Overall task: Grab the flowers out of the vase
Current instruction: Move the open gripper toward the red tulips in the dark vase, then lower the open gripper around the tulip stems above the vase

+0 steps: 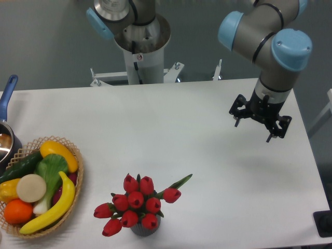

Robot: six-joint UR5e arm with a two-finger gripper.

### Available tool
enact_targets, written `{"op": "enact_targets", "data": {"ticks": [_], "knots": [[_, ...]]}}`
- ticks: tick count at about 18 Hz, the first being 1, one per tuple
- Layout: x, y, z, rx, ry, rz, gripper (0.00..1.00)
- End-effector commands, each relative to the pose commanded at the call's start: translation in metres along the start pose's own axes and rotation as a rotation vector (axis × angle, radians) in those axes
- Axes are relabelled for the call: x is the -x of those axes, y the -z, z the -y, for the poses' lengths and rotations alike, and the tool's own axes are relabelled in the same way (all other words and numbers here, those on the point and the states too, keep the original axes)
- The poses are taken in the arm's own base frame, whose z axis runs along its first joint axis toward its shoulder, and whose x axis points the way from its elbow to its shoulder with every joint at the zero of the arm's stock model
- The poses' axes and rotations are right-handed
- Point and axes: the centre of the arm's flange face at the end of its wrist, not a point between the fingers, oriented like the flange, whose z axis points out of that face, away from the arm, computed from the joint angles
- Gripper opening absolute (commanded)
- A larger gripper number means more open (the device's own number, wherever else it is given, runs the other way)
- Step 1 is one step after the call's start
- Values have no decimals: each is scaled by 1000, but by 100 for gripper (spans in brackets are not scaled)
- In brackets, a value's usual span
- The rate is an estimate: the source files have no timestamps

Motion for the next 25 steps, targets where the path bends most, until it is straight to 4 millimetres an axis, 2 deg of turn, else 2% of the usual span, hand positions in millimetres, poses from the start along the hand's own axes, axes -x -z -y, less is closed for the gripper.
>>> {"op": "enact_targets", "data": {"ticks": [3,6,9,13,17,20,22,25], "knots": [[-5,-10,1,-40,47,-11,100],[-11,-21,5,-127,29,82,100],[-16,-22,9,-124,29,78,100],[-30,-23,25,-175,82,57,100],[-50,-7,34,-392,141,40,100],[-62,3,46,-486,121,13,100],[-68,4,58,-519,121,-10,100],[-72,7,72,-656,104,-91,100]]}}
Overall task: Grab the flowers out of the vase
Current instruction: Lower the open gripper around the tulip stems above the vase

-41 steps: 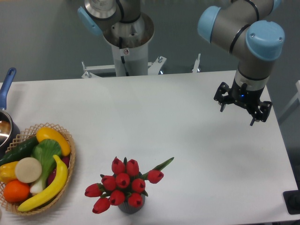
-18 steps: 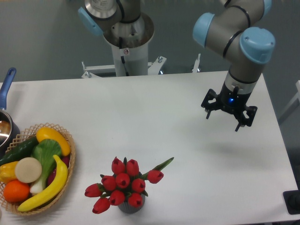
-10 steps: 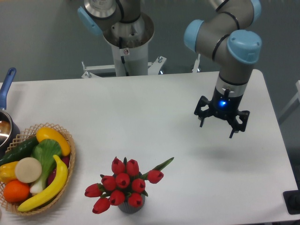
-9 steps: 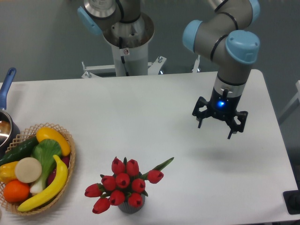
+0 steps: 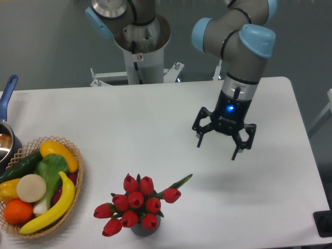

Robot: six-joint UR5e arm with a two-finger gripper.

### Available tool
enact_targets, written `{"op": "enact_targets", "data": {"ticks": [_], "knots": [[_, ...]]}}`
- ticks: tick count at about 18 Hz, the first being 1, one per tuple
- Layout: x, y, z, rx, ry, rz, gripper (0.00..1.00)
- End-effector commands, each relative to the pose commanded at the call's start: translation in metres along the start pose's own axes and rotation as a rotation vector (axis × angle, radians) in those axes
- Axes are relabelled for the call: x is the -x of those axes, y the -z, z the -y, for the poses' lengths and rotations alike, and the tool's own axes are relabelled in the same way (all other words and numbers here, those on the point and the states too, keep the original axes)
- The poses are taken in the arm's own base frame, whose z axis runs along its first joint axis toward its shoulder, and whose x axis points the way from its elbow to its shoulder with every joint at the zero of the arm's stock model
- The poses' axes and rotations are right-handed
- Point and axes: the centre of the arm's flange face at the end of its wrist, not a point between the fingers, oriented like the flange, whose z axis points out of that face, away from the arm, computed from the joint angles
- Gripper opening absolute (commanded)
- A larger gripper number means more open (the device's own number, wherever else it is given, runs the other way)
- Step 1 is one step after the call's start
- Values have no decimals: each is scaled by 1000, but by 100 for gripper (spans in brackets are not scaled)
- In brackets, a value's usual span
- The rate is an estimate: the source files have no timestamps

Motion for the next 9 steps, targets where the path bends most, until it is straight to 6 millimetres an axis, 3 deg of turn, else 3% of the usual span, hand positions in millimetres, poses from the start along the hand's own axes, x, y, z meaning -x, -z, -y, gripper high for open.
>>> {"op": "enact_targets", "data": {"ticks": [5,9], "knots": [[8,-23,2,-123,-4,-86,100],[3,-51,2,-190,11,-179,100]]}}
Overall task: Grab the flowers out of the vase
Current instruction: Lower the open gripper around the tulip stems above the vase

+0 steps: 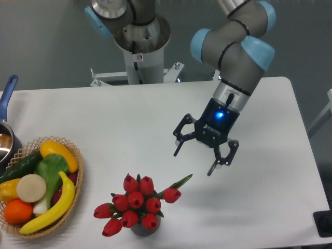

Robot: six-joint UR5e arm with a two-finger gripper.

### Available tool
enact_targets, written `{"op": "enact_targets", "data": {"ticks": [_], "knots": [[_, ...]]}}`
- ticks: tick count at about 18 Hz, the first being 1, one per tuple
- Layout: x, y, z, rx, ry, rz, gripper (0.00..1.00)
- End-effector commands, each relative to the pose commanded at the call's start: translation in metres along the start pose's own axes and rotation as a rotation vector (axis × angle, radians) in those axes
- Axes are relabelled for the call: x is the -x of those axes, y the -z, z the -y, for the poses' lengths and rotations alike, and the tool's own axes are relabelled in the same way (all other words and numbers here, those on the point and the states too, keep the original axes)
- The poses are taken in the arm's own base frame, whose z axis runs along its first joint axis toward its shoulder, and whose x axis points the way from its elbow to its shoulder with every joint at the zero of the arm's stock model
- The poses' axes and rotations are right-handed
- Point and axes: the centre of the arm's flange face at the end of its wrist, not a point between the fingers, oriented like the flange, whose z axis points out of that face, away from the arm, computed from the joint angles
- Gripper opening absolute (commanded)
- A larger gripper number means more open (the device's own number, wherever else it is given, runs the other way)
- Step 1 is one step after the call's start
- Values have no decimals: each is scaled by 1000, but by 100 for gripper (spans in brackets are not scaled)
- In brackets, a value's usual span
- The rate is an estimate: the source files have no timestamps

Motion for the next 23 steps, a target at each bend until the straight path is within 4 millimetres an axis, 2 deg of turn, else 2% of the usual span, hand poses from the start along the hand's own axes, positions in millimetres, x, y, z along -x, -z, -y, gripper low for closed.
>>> {"op": "enact_targets", "data": {"ticks": [4,6,11,14,20,23], "knots": [[9,-37,3,-60,-17,-81,100],[13,-55,10,-58,-35,-103,100],[15,-79,13,-52,-47,-131,100],[13,-101,17,-45,-63,-156,100],[-6,-121,26,-49,-116,-177,100],[-14,-123,21,-45,-109,-186,100]]}}
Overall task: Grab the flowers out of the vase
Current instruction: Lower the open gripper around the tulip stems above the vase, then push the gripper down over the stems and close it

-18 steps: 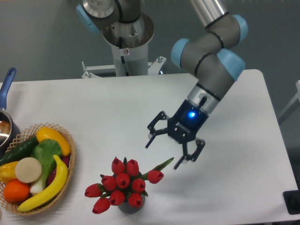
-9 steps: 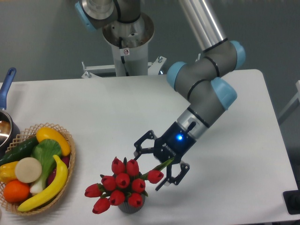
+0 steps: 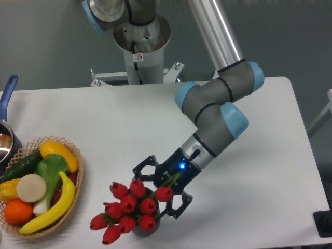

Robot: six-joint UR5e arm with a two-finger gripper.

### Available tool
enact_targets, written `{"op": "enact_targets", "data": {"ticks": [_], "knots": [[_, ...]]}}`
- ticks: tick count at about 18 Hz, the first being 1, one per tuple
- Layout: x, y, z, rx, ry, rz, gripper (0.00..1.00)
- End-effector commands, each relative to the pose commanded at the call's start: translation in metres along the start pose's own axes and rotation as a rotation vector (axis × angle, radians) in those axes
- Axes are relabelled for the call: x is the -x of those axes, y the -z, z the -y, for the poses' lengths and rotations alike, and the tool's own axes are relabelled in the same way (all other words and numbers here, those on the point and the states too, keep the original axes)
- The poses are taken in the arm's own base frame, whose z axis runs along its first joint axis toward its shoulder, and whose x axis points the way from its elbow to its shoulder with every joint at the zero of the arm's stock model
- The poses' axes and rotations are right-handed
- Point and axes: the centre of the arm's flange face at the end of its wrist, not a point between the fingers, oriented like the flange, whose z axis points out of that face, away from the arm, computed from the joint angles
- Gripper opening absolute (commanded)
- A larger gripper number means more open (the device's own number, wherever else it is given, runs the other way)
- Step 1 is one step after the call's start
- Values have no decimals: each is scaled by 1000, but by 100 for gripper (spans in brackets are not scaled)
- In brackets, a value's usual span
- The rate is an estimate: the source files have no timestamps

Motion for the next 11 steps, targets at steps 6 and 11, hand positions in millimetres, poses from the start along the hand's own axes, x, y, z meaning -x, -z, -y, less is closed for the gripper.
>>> {"op": "enact_targets", "data": {"ticks": [6,11], "knots": [[-17,1,-9,4,5,-10,100],[-42,7,-6,4,-2,-14,53]]}}
